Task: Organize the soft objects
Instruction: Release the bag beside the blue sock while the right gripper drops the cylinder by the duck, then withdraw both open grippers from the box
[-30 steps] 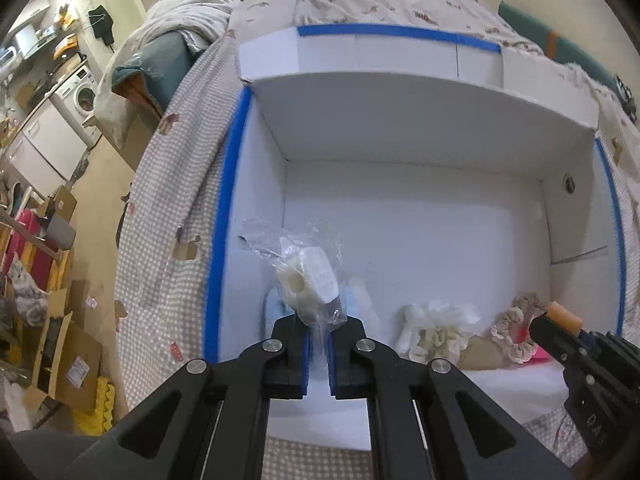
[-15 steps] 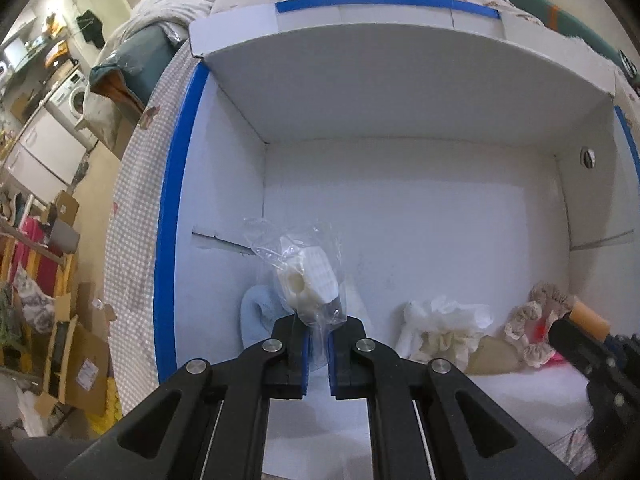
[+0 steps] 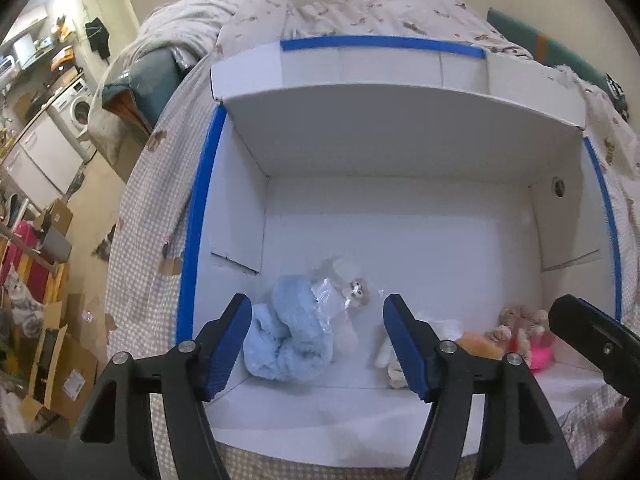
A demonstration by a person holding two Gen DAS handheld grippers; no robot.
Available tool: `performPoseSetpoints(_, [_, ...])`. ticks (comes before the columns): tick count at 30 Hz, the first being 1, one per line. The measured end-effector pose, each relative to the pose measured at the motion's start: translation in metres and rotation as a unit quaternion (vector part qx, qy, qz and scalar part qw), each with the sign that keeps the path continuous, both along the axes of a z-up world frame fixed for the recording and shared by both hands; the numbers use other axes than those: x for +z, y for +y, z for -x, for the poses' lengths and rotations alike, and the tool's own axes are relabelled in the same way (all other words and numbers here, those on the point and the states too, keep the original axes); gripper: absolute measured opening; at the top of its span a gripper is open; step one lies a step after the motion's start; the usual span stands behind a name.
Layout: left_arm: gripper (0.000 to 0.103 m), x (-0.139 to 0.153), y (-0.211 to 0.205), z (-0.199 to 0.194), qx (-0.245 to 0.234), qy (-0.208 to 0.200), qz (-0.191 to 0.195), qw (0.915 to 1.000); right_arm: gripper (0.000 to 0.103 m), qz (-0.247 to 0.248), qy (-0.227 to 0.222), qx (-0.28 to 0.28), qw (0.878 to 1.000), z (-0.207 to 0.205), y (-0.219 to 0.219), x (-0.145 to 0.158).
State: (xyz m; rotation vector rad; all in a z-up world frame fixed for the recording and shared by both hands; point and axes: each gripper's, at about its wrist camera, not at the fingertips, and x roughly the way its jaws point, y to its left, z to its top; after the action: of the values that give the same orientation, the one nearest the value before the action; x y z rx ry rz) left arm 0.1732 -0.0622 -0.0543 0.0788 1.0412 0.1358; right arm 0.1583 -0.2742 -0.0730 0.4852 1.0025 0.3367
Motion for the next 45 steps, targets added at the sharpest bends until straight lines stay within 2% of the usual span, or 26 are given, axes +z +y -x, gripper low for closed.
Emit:
performPoseSetpoints(1, [0.065, 0.003, 0.000, 0.001, -0.003, -0.003, 0.000, 1.0000, 0.102, 0.000, -0.002, -0.002, 1.000, 0.000, -0.001, 0.000])
performPoseSetpoints(2, [0.065, 0.005, 0.000, 0.002, -0.004, -0.005, -0.002, 1.0000, 0.103, 0.000, -0.005, -0.005, 1.000, 0.001, -0.001, 0.001])
performPoseSetpoints(8, [0.065, 0.020, 0.005, 0.016, -0.022, -0.006, 0.015, 0.9996, 0.103, 0.017, -0.037, -0.007, 0.999, 0.009, 0.005, 0.008])
performPoseSetpoints(12, [0.065, 0.026, 0.015, 0.032, -0.022, 0.004, 0.047, 0.9986, 0.103, 0.047, -0.034, -0.002, 0.998, 0.019, 0.010, 0.007])
performPoseSetpoints(15, [0.065, 0.026, 0.026, 0.046, -0.013, 0.009, 0.054, 0.9984, 0.103, 0.052, -0.025, -0.001, 0.998, 0.026, 0.010, 0.006])
performPoseSetpoints(20, [0.075, 0.025, 0.052, 0.070, 0.002, 0.010, 0.063, 0.9980, 0.103, 0.051, -0.022, -0.001, 0.998, 0.038, 0.006, 0.018])
performPoseSetpoints(23, [0.082, 0.030, 0.067, 0.081, 0.015, 0.005, 0.082, 0.9965, 0.103, 0.062, -0.022, -0.001, 0.998, 0.043, 0.003, 0.030])
performPoseSetpoints(26, [0.083, 0.038, 0.078, 0.092, 0.016, -0.003, 0.096, 0.9953, 0.103, 0.071, -0.031, 0.002, 0.997, 0.054, 0.004, 0.042])
performPoseSetpoints(31, [0.091, 0.057, 0.080, 0.116, -0.001, -0.064, 0.112, 0.9916, 0.103, 0.119, -0.087, -0.002, 0.989, 0.082, 0.014, 0.059])
performPoseSetpoints(35, [0.096, 0.060, 0.077, 0.136, 0.001, -0.139, 0.085, 0.9866, 0.103, 0.152, -0.148, -0.011, 0.977, 0.104, 0.026, 0.062])
performPoseSetpoints(38, [0.097, 0.058, 0.075, 0.140, 0.001, -0.151, 0.084, 0.9850, 0.103, 0.168, -0.181, -0.026, 0.969, 0.119, 0.030, 0.056])
performPoseSetpoints(41, [0.097, 0.057, 0.077, 0.143, 0.000, -0.159, 0.104, 0.9819, 0.103, 0.203, -0.190, -0.032, 0.960, 0.119, 0.037, 0.050])
performPoseSetpoints(45, [0.097, 0.046, 0.072, 0.138, -0.004, -0.146, 0.087, 0.9855, 0.103, 0.205, -0.200, -0.021, 0.958, 0.115, 0.044, 0.051])
